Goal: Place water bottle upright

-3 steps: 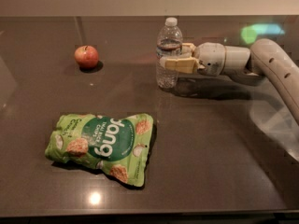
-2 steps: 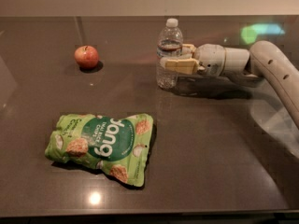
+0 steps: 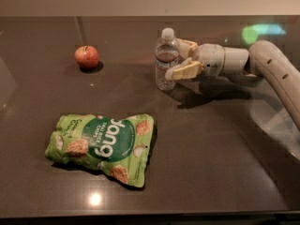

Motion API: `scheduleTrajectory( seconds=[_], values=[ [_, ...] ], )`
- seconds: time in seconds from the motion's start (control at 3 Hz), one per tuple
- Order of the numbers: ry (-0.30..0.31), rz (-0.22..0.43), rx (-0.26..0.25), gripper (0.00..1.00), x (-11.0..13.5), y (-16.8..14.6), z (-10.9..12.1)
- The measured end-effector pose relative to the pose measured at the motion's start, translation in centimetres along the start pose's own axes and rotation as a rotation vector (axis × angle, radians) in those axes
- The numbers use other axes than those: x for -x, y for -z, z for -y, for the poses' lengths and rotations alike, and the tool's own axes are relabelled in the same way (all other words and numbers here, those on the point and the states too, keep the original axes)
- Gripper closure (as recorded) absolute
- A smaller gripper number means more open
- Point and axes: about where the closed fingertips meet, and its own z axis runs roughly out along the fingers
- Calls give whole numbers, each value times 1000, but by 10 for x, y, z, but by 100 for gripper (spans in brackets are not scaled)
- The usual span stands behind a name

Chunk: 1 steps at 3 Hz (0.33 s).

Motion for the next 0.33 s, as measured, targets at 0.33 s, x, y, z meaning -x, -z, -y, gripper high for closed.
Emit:
scheduleTrajectory(
  seconds=[0.33],
  values=[
    [0, 0, 0, 0, 0, 0, 0]
  ],
)
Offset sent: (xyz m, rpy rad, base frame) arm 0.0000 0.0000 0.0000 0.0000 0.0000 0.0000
